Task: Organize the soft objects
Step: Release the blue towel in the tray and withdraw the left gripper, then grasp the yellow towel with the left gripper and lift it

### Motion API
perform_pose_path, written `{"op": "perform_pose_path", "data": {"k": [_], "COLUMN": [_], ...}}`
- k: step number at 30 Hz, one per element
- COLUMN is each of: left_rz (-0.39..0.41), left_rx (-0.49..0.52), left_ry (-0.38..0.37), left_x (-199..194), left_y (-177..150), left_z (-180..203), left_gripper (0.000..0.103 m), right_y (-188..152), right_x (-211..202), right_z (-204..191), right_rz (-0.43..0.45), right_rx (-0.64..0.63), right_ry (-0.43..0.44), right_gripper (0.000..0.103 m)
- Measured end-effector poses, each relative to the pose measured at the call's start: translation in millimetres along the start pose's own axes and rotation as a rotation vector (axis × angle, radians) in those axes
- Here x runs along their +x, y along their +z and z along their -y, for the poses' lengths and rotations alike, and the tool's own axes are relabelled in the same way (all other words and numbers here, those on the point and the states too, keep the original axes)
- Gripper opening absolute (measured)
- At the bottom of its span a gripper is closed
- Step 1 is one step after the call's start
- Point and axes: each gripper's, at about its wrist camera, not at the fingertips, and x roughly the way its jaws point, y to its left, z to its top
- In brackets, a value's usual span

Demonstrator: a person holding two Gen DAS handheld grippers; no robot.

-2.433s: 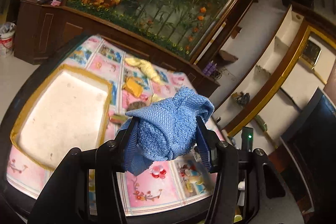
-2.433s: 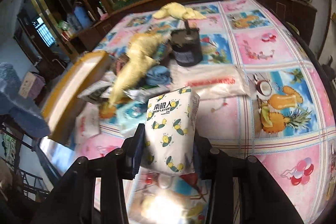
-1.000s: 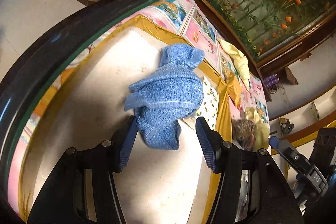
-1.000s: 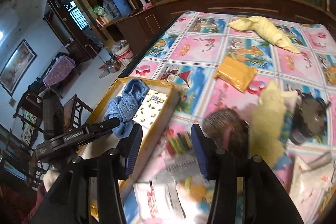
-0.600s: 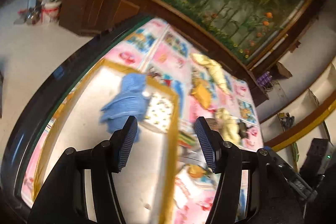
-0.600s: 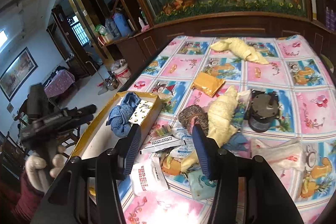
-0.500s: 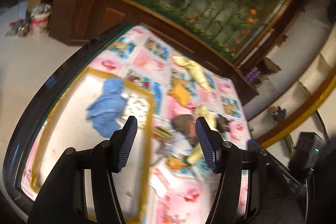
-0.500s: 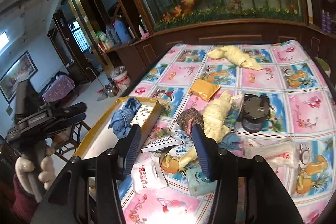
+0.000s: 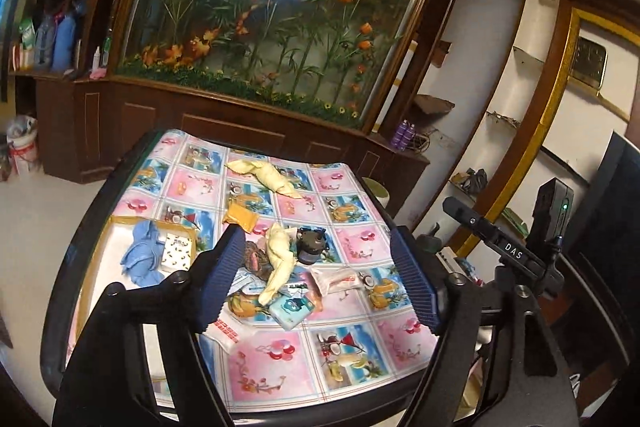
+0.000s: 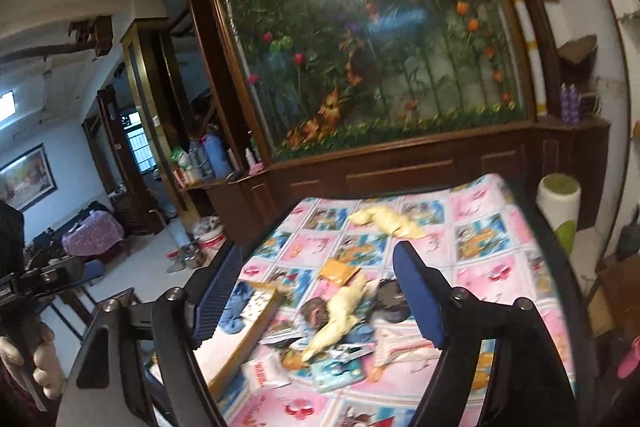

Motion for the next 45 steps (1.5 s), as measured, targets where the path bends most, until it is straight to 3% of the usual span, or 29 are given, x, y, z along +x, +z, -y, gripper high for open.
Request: {"op": "perform_pose_path", "data": {"k": [3, 7, 13, 17, 21, 24, 28, 32, 34, 35, 36, 41, 45], "left_rz": [-0.057, -0.145, -0.279, -0.381, -0.431, -0.399, -0.374, -0.452, -0.472, -0.47, -0.477, -0.431, -0.396], "left_rx": [-0.031, -0.147, -0.195, -0.21, -0.157, -0.113, -0.022, -0.007, 0.009, 0.045, 0.059, 0.01, -0.057], "left_ry": [0.009, 0.01, 0.049, 0.071, 0.088, 0.1, 0.172, 0.192, 0.184, 0.19, 0.184, 0.126, 0.054], "left_x": [23, 63, 129, 181, 223, 252, 308, 358, 366, 366, 364, 338, 305], "left_y": [-11, -31, -60, -83, -92, -82, -70, -74, -79, -80, -81, -79, -76], "left_z": [-13, -48, -74, -79, -64, -49, -38, -48, -49, -46, -46, -49, -53], "left_gripper": [0.078, 0.078, 0.078, 0.078, 0.078, 0.078, 0.078, 0.078, 0.072, 0.046, 0.036, 0.037, 0.037], "right_y": [-19, -57, -92, -112, -127, -134, -136, -136, -138, -138, -138, -132, -132], "right_x": [19, 55, 91, 108, 119, 124, 124, 123, 125, 124, 122, 97, 82], "right_z": [15, 48, 84, 113, 133, 136, 145, 159, 165, 168, 171, 194, 220], "right_rz": [-0.054, -0.174, -0.23, -0.251, -0.266, -0.252, -0.253, -0.244, -0.259, -0.26, -0.252, -0.151, -0.146], "right_rx": [0.013, 0.095, 0.086, 0.137, 0.18, 0.182, 0.205, 0.247, 0.268, 0.279, 0.291, 0.394, 0.507], "right_ry": [-0.025, -0.051, -0.193, -0.23, -0.222, -0.209, -0.185, -0.196, -0.2, -0.2, -0.205, -0.259, -0.239], "right_gripper": [0.08, 0.08, 0.08, 0.08, 0.08, 0.08, 0.08, 0.08, 0.08, 0.08, 0.08, 0.08, 0.08]}}
